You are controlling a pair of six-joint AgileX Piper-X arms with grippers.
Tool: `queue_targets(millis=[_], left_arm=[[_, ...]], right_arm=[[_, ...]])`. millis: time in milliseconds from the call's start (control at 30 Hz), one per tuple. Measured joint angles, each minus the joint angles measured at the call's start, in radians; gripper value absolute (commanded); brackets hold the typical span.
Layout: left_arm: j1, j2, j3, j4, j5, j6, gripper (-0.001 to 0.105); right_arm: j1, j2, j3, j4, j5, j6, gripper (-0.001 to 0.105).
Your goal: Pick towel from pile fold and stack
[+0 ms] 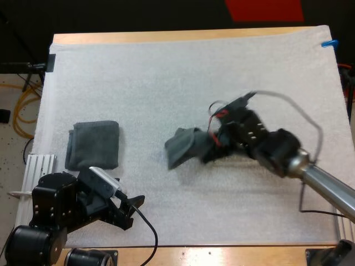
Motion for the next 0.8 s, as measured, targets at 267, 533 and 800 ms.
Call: queue_targets(millis=[267, 533, 800], left_arm=[[0.000, 0.000, 0.000, 0.000, 0.000, 0.000, 0.072], [0.000, 0.000, 0.000, -0.008, -0.001, 0.000, 0.072], [0.000, 0.000, 0.000, -0.021, -0.001, 0.000, 0.072]], right_arm=[[-0.213, -0.074, -0.044, -0.114, 0.358, -0.039, 0.001], [-0.153, -0.058, -0.044, -0.019, 0.148, 0.021, 0.001], [0.112, 0.141, -0.044, -0.021, -0.032, 0.069, 0.001]])
